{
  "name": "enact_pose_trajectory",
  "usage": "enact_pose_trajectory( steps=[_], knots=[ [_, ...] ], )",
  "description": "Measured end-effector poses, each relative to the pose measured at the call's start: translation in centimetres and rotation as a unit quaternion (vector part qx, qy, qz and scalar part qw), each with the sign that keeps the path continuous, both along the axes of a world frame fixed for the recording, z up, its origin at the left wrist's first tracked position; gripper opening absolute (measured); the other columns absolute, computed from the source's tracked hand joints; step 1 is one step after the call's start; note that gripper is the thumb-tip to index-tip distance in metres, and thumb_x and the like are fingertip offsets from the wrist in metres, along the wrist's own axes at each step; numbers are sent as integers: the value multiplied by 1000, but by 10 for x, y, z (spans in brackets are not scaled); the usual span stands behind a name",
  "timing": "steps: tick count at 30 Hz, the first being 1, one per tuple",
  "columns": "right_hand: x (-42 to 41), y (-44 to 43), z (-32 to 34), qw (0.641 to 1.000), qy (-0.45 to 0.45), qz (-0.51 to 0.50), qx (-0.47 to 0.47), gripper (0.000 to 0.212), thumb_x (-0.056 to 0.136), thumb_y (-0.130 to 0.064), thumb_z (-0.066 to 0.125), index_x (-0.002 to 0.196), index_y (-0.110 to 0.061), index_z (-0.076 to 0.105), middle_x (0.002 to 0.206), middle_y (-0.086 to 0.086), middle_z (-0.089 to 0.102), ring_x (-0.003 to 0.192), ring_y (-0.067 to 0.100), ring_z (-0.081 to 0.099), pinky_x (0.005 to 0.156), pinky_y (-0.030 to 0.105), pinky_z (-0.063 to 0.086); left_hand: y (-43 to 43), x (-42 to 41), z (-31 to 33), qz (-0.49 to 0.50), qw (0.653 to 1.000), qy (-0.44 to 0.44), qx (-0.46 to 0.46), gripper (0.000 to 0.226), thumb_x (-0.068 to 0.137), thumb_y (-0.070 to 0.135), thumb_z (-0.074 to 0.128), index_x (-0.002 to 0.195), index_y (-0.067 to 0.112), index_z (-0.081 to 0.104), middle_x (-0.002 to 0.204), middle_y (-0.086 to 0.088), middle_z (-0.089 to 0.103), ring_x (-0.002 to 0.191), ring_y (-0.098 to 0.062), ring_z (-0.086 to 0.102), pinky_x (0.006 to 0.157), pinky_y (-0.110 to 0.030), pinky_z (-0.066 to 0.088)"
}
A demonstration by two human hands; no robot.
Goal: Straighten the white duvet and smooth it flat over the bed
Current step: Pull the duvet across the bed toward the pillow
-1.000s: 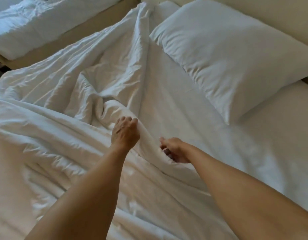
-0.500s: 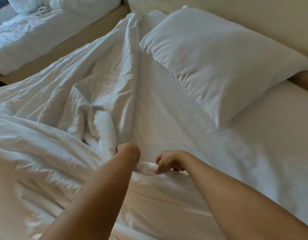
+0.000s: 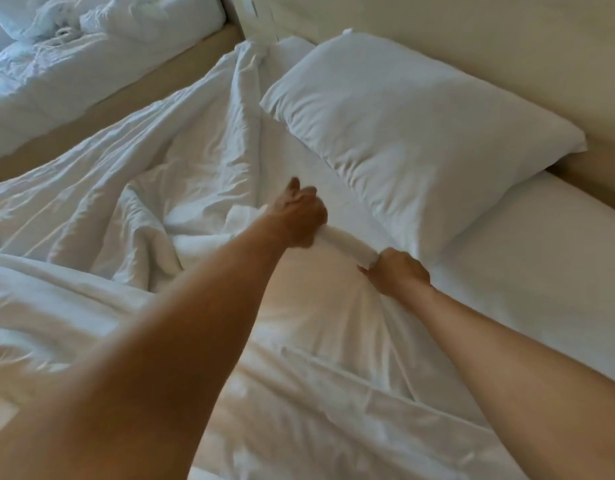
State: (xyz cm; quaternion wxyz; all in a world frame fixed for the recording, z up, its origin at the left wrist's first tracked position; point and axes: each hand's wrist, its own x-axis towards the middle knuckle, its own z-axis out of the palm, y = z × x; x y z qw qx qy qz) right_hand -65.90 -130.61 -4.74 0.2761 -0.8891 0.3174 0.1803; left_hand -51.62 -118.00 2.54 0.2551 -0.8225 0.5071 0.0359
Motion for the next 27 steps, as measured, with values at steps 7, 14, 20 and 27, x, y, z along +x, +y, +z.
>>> enact_pose_trajectory(
  steps=[7, 14, 20, 27],
  knots=[
    [-6, -4, -53, 993, 8, 50, -102, 50, 91, -36, 48, 137, -18, 41, 142, 11, 36, 132, 29, 35, 104, 40, 34, 9, 8, -62, 79, 985, 65, 139, 34, 76, 22, 72, 108, 22, 62, 98, 2, 59, 113, -18, 52, 104, -46, 21],
    [37, -4, -97, 995, -59, 41, -68, 98, 95, -56, 43, 150, -7, -21, 161, 9, -15, 149, 26, -10, 119, 44, -1, -42, 61, -84, -21, 991, -118, -52, 16, 90, 16, 52, 95, 18, 68, 112, 1, 54, 117, -24, 42, 107, -45, 22],
    [27, -24, -157, 979, -114, 11, -171, 84, 98, -50, 37, 153, -4, -6, 163, 10, -1, 150, 23, 0, 121, 39, -3, -58, 75, -167, 10, 999, -2, -37, 46, 93, 21, 49, 139, 17, 48, 148, 2, 43, 141, -21, 28, 117, -41, 13],
    [36, -25, -163, 981, -118, 6, -152, 83, 96, -60, 22, 154, -7, -8, 163, 9, -5, 150, 21, -3, 121, 40, 1, -34, 163, -126, 171, 980, 66, 82, 83, 91, 33, 60, 155, 31, 7, 162, 3, 10, 147, -23, 18, 115, -54, 15]
  ],
)
